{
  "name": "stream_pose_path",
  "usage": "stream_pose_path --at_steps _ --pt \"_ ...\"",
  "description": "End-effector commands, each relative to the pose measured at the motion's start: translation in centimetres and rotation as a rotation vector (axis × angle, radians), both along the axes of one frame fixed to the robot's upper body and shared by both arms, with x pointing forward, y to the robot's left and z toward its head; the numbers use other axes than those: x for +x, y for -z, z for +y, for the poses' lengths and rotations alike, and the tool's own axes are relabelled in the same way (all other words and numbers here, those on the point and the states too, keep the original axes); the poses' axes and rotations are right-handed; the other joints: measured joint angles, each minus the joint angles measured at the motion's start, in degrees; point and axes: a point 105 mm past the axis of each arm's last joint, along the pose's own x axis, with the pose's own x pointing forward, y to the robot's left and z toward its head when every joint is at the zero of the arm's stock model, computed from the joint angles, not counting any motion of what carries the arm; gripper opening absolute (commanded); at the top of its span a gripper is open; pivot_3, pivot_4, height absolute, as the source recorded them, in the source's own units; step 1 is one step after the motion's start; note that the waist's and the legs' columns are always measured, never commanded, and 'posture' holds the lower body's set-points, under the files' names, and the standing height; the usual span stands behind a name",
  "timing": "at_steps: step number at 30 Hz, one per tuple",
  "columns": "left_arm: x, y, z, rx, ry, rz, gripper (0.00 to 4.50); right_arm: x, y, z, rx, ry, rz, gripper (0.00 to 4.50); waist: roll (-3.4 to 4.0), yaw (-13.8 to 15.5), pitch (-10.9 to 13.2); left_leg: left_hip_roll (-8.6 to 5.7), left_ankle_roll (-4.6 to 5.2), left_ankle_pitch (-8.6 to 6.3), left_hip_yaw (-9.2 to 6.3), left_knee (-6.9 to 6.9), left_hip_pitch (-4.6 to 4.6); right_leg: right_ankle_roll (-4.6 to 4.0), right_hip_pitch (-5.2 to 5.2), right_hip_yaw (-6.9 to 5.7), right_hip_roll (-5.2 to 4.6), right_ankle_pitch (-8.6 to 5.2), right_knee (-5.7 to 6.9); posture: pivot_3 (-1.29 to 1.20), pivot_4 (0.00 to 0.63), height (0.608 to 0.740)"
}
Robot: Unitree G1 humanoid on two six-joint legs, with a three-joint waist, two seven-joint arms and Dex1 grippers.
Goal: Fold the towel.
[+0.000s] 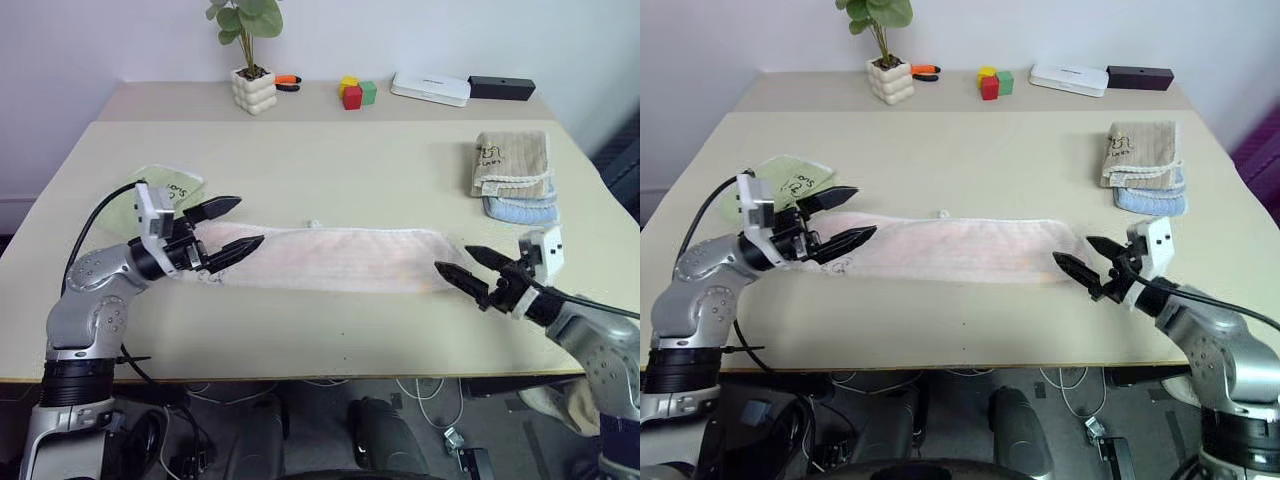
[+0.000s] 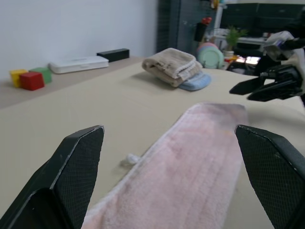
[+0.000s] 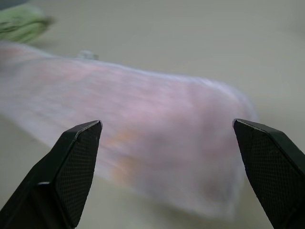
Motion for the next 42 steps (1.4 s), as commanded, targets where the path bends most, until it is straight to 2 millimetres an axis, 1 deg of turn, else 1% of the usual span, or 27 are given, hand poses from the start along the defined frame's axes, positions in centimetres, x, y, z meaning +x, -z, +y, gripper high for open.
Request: stream_pose_path --at_steps 1,4,7,9,14,15,17,19,21,22,24,27,31,37,39,42 --pt "0.4 -0.9 -0.3 -0.004 0.086 -0.021 4.50 -0.8 -1.5 -0.6 0.084 0.152 -0.047 4.48 -0.03 0.1 0.0 0.01 0.00 0.00 -0.01 0.02 0.00 -0.01 0.00 0.00 0.02 0.00 -0.01 0.00 0.150 0.740" --pt "1.2 -0.9 -1.1 -0.002 0.125 -0.022 4.50 -1.3 -1.5 -1.3 0.209 0.282 -0.014 4.48 -0.02 0.0 0.0 0.01 0.00 0.00 -0.03 -0.02 -0.05 0.00 -0.01 -0.02 0.01 -0.01 -0.07 0.00 0.150 0.740" --pt "2.0 -1.2 -1.5 -0.013 0.136 -0.037 4.50 -2.1 -1.1 -1.0 0.332 0.374 0.019 4.48 -0.02 0.0 0.0 -0.01 0.00 0.00 0.00 -0.05 -0.07 0.02 0.01 -0.01 -0.02 0.01 -0.13 0.00 0.150 0.740" --pt "2.4 -1.1 -2.0 -0.017 0.148 -0.040 4.50 -2.6 -0.9 -0.6 0.381 0.404 0.032 4.48 -0.02 0.0 0.0 0.01 0.00 0.00 -0.03 -0.09 -0.06 0.04 0.00 -0.02 0.00 0.02 -0.13 0.00 0.150 0.740" --pt "2.8 -0.9 -3.0 -0.024 0.203 -0.034 4.50 -3.4 -0.1 0.9 0.574 0.462 0.079 4.48 -0.02 -0.2 0.0 0.03 0.01 0.00 -0.04 -0.10 -0.07 0.04 -0.01 -0.02 0.01 0.02 -0.12 0.00 0.150 0.740" --pt "2.9 -1.0 -3.1 -0.014 0.208 -0.043 4.50 -3.6 0.4 1.7 0.650 0.468 0.107 4.48 -0.02 -0.2 0.0 0.03 0.01 0.00 -0.03 -0.09 -0.07 0.03 -0.01 -0.01 0.01 0.01 -0.12 0.00 0.150 0.740" --pt "3.3 -1.2 -3.2 -0.009 0.212 -0.051 4.50 -3.7 0.9 2.6 0.762 0.482 0.150 4.48 -0.03 -0.2 0.0 0.05 0.01 0.00 -0.06 -0.12 -0.06 0.03 -0.01 -0.03 0.04 0.01 -0.12 0.00 0.150 0.740" --pt "3.5 -1.5 -3.2 -0.013 0.214 -0.056 4.50 -3.6 0.7 2.7 0.886 0.502 0.156 4.48 -0.01 -0.2 0.0 0.08 0.01 0.00 -0.07 -0.13 -0.06 0.03 -0.03 -0.03 0.07 0.01 -0.10 0.00 0.150 0.740" --pt "3.5 -1.6 -3.2 -0.017 0.220 -0.058 4.50 -3.4 0.7 2.9 0.971 0.511 0.176 4.48 -0.01 -0.3 0.0 0.06 0.01 0.00 -0.05 -0.11 -0.08 0.02 -0.02 -0.02 0.03 0.01 -0.12 0.00 0.150 0.740" --pt "3.5 -1.7 -3.2 -0.016 0.222 -0.062 4.50 -3.3 1.3 3.3 0.909 0.503 0.201 4.48 -0.01 -0.3 0.0 0.06 0.01 0.00 -0.04 -0.11 -0.08 0.02 -0.01 -0.01 0.01 0.01 -0.14 0.00 0.150 0.740" --pt "3.3 -1.8 -3.2 -0.021 0.231 -0.060 4.50 -3.2 2.3 3.5 0.891 0.513 0.239 4.48 -0.01 -0.3 0.0 0.05 0.01 0.00 -0.03 -0.11 -0.08 0.02 0.00 -0.01 0.01 0.01 -0.16 0.00 0.150 0.740" --pt "2.6 -2.1 -2.9 -0.043 0.259 -0.028 4.50 -2.9 2.4 3.4 0.907 0.509 0.242 4.48 -0.01 -0.3 0.0 0.06 0.01 0.00 -0.05 -0.12 -0.07 0.01 -0.01 -0.02 0.03 0.00 -0.14 0.00 0.150 0.740" --pt "0.6 -0.1 -2.0 0.040 0.339 0.087 4.50 -2.5 3.5 3.6 0.902 0.504 0.278 4.48 0.01 -0.6 0.0 0.08 0.02 0.00 -0.04 -0.17 -0.05 0.00 -0.02 -0.01 0.03 0.00 -0.14 0.00 0.150 0.740" --pt "-0.7 1.2 -0.5 0.127 0.347 0.214 4.50 -1.7 3.8 3.8 0.940 0.500 0.285 4.48 -0.09 -0.4 -0.1 0.11 0.02 0.00 -0.05 -0.12 -0.04 -0.05 0.00 -0.01 0.02 -0.02 -0.16 0.00 0.150 0.740" --pt "-1.0 1.5 0.0 0.158 0.341 0.238 4.50 -1.4 3.9 4.2 0.949 0.494 0.292 4.48 -0.08 -0.4 -0.1 0.12 0.02 0.00 -0.03 -0.13 -0.03 -0.09 0.00 -0.01 -0.01 -0.03 -0.16 0.00 0.150 0.740" --pt "-0.9 1.2 0.5 0.165 0.319 0.238 4.50 -0.9 4.2 5.0 0.952 0.471 0.305 4.48 -0.09 -0.4 -0.1 0.14 0.02 0.00 -0.03 -0.14 -0.02 -0.12 0.00 -0.01 -0.01 -0.04 -0.16 0.00 0.150 0.740"
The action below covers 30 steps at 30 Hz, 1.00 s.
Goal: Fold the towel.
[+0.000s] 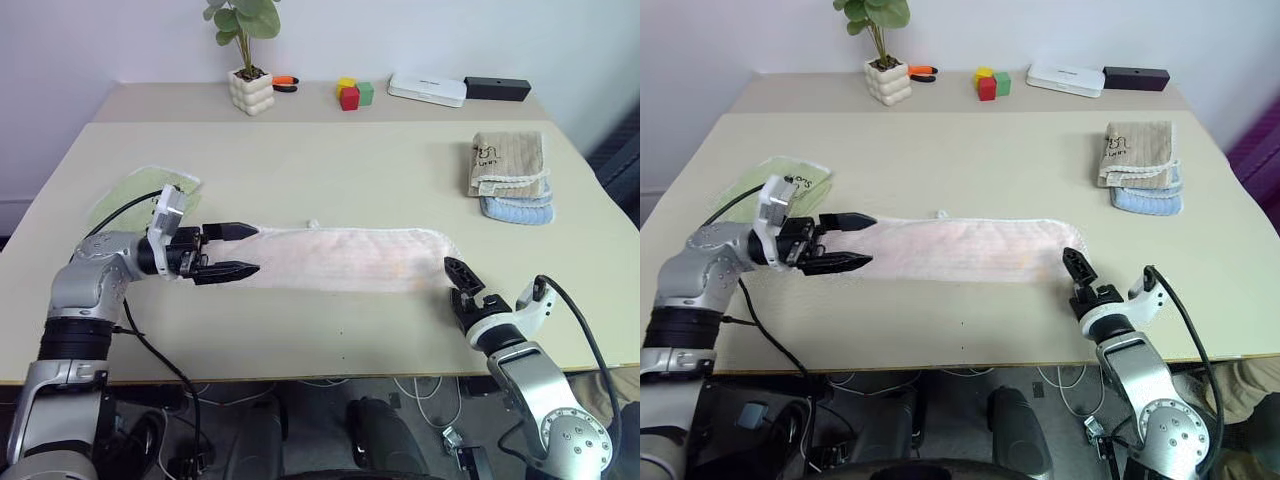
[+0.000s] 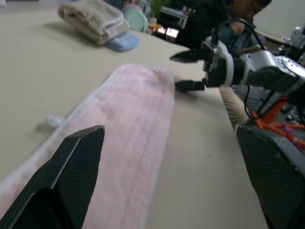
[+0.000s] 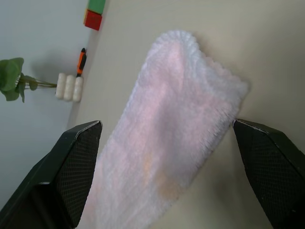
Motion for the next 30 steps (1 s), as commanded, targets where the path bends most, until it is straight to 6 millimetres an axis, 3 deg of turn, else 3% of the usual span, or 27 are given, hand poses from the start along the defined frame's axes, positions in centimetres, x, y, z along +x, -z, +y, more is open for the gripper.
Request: stream_pose_path --at_steps 1,5,8,15,24,27,30 --pt "-0.2 -1.1 0.4 0.016 0.005 -0.031 4.50 0.4 0.7 1.4 0.021 -0.039 0.018 4.48 -0.01 -0.1 0.0 0.00 0.00 0.00 -0.01 0.00 0.00 0.00 0.00 -0.01 0.01 0.00 0.00 0.00 0.150 0.740" --pt "-0.2 -1.4 0.4 0.015 -0.001 -0.050 4.50 1.1 1.1 1.9 0.035 -0.041 0.019 4.48 -0.03 -0.5 0.0 0.03 0.00 0.00 0.00 -0.03 0.02 -0.02 -0.01 -0.01 0.03 -0.01 0.00 0.00 0.150 0.740" --pt "-0.3 -1.5 0.4 0.010 -0.004 -0.050 4.50 1.3 1.3 2.3 0.042 -0.050 0.023 3.69 -0.06 -0.9 0.0 0.03 0.00 0.00 0.00 -0.04 0.01 -0.02 -0.01 -0.01 0.03 -0.01 0.01 0.00 0.150 0.740" --pt "-0.5 -1.6 0.2 -0.001 -0.006 -0.046 4.50 1.7 1.1 2.5 0.035 -0.050 0.013 0.24 -0.23 -1.4 -0.1 0.04 0.00 0.00 0.00 -0.12 0.02 -0.01 -0.06 -0.01 0.06 0.00 0.04 0.00 0.150 0.740" --pt "-0.6 -1.6 0.1 -0.014 -0.021 -0.052 4.50 2.1 0.1 1.0 -0.060 -0.048 -0.010 0.12 -0.39 -1.3 -0.2 0.04 0.00 0.00 0.01 -0.09 0.03 -0.03 -0.03 0.00 0.01 -0.01 0.02 0.00 0.150 0.740" --pt "-0.6 -1.5 0.0 -0.019 -0.030 -0.054 4.50 2.3 -1.0 0.7 -0.293 -0.127 -0.048 0.12 -0.33 -1.1 -0.2 -0.01 0.00 0.00 0.03 -0.08 0.00 -0.03 -0.04 0.00 -0.04 -0.01 0.01 0.00 0.150 0.740" --pt "-0.6 -1.4 0.0 -0.020 -0.035 -0.054 4.50 2.8 -3.5 1.7 -0.539 -0.243 -0.162 0.12 -0.33 -1.1 -0.2 -0.05 0.00 0.00 0.07 -0.05 -0.04 -0.02 -0.08 0.00 -0.07 -0.01 0.00 0.00 0.150 0.740"
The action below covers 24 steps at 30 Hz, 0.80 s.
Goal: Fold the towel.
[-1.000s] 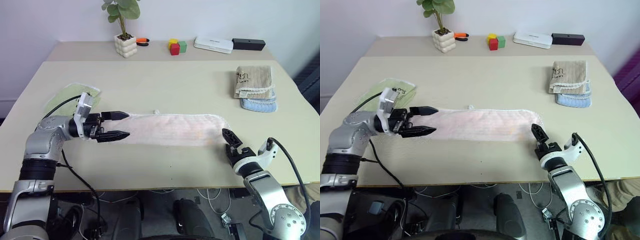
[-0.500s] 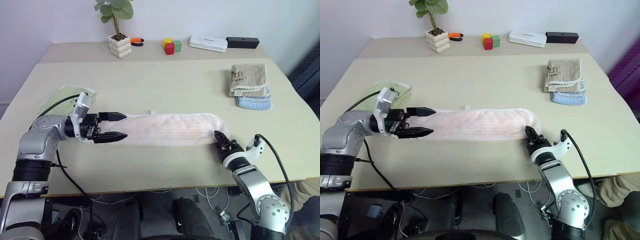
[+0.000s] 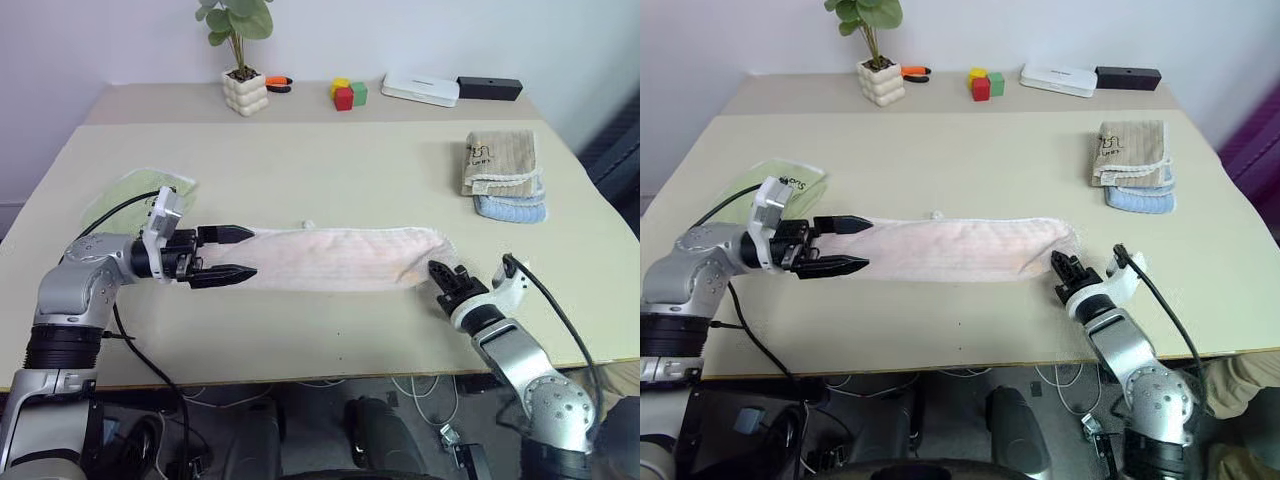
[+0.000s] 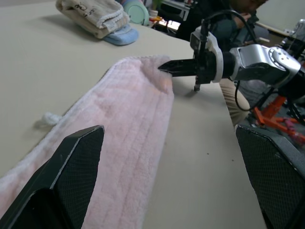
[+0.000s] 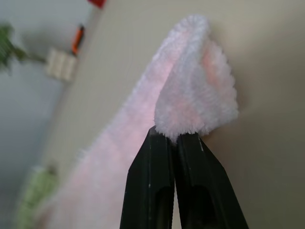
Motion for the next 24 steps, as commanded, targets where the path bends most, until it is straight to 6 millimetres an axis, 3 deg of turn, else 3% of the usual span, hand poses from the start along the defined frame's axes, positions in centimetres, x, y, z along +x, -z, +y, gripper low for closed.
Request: stream_pose_path --at_steps 1,11,24 --pt "-0.2 -1.1 0.1 -0.021 -0.004 -0.050 4.50 0.5 -3.6 1.9 -0.206 -0.153 -0.159 0.12 0.02 -0.1 0.0 0.01 0.00 0.00 0.00 0.00 0.00 0.00 0.00 -0.01 0.02 0.00 0.00 0.00 0.150 0.740" --pt "-0.6 -1.0 1.3 -0.006 -0.059 -0.058 4.50 -0.6 -5.0 8.4 -0.547 -0.515 -0.337 0.12 0.00 0.1 0.0 0.02 0.02 -0.02 -0.02 0.00 -0.04 0.03 -0.06 -0.01 0.08 0.00 0.01 0.00 0.150 0.740" --pt "-2.2 -1.2 2.8 0.020 -0.120 -0.047 4.50 -0.2 -4.8 13.8 -0.553 -0.717 -0.422 0.12 0.00 0.1 0.0 0.02 0.02 -0.02 -0.01 0.01 -0.03 0.03 -0.05 -0.02 0.05 0.00 0.02 0.00 0.150 0.740"
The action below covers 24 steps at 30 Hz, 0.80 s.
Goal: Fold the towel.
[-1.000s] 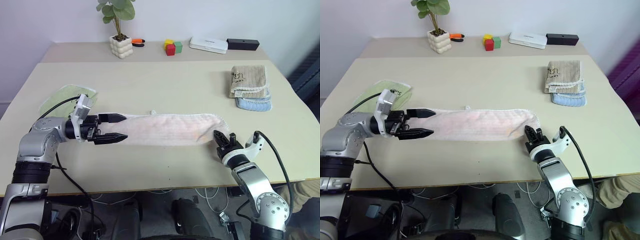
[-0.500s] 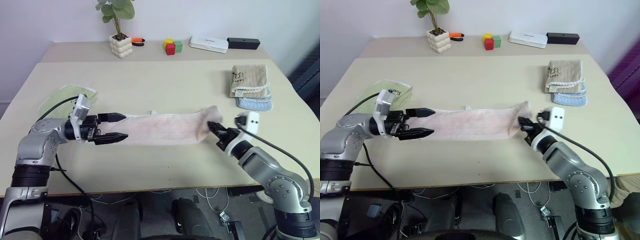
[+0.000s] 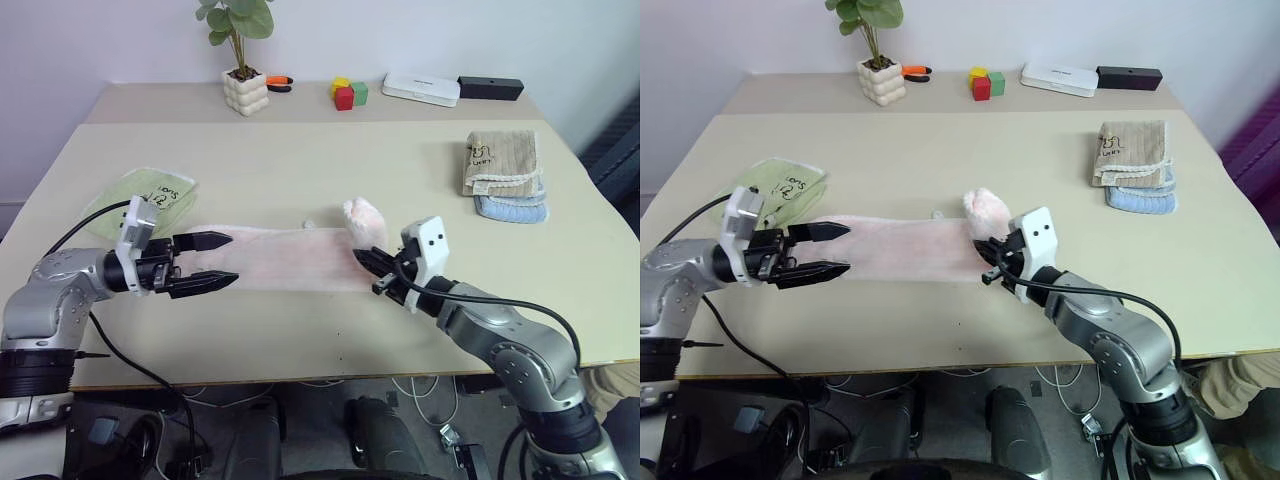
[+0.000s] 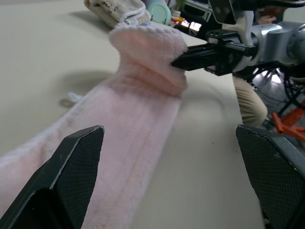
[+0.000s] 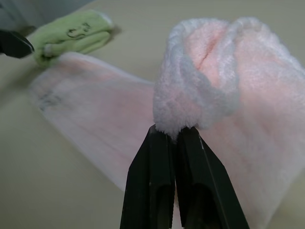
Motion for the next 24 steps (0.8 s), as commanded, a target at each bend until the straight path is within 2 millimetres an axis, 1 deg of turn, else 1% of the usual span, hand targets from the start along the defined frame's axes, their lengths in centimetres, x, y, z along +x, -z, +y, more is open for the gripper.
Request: stream_pose_path --at_steps 1,3,6,8,11,13,17,21,24 --pt "-0.3 -1.3 0.3 0.004 -0.018 -0.060 4.50 -0.2 -0.3 1.7 -0.005 -0.074 -0.024 0.12 0.00 0.0 0.0 0.00 0.00 0.00 0.00 0.00 0.00 0.00 0.00 0.00 0.00 0.00 0.00 0.00 0.150 0.740" --pt "-0.3 -1.5 0.4 -0.002 -0.033 -0.070 4.50 -0.2 0.1 2.0 -0.021 -0.090 -0.021 0.12 0.00 0.1 0.0 0.00 0.00 0.00 0.00 0.00 0.00 0.00 0.00 0.00 -0.01 0.00 -0.01 0.00 0.150 0.740" --pt "-0.6 -1.4 0.4 -0.007 -0.049 -0.074 4.50 0.0 1.1 2.9 -0.075 -0.128 -0.021 0.12 0.00 0.0 0.0 -0.01 0.00 0.00 0.01 0.01 0.00 0.00 0.01 -0.01 -0.02 0.00 -0.01 0.00 0.150 0.740" --pt "-0.7 -1.4 0.4 -0.010 -0.057 -0.076 4.50 -0.2 1.4 3.5 -0.083 -0.163 -0.014 0.12 0.00 0.0 0.0 0.00 0.00 0.00 0.01 0.00 0.01 0.00 -0.01 -0.01 -0.01 0.00 -0.01 0.00 0.150 0.740" --pt "-0.9 -1.4 0.5 -0.010 -0.069 -0.076 4.50 -0.2 2.1 3.9 -0.148 -0.190 -0.034 0.12 0.00 0.0 0.0 0.00 0.00 0.00 0.01 -0.01 0.00 0.00 -0.02 -0.01 -0.01 0.00 0.01 0.00 0.150 0.740" --pt "-1.0 -1.3 0.5 -0.008 -0.076 -0.073 4.50 0.2 2.2 4.0 -0.165 -0.182 -0.048 0.12 0.00 0.0 0.0 -0.01 0.00 0.00 0.02 0.00 0.00 0.00 -0.02 -0.01 -0.01 0.00 0.00 0.00 0.150 0.740" --pt "-1.3 -1.3 0.6 -0.005 -0.091 -0.071 4.50 0.6 2.1 4.8 -0.149 -0.193 -0.060 0.12 -0.01 -0.1 0.0 -0.01 0.00 0.00 0.02 0.00 0.00 0.01 -0.02 -0.01 -0.01 0.00 0.01 0.00 0.150 0.740" --pt "-1.7 -1.1 0.7 -0.002 -0.101 -0.067 4.50 0.4 2.3 5.6 -0.138 -0.223 -0.055 0.12 0.00 -0.1 0.0 0.00 0.00 0.00 0.01 -0.01 0.00 0.01 -0.02 -0.01 -0.01 0.01 0.01 0.00 0.150 0.740" --pt "-1.7 -1.3 0.8 -0.004 -0.110 -0.069 4.50 -0.3 2.4 6.0 -0.099 -0.273 0.001 0.98 0.00 -0.1 0.0 0.00 -0.01 0.00 0.01 -0.01 0.01 0.01 -0.02 -0.02 -0.01 0.01 0.01 0.00 0.150 0.740"
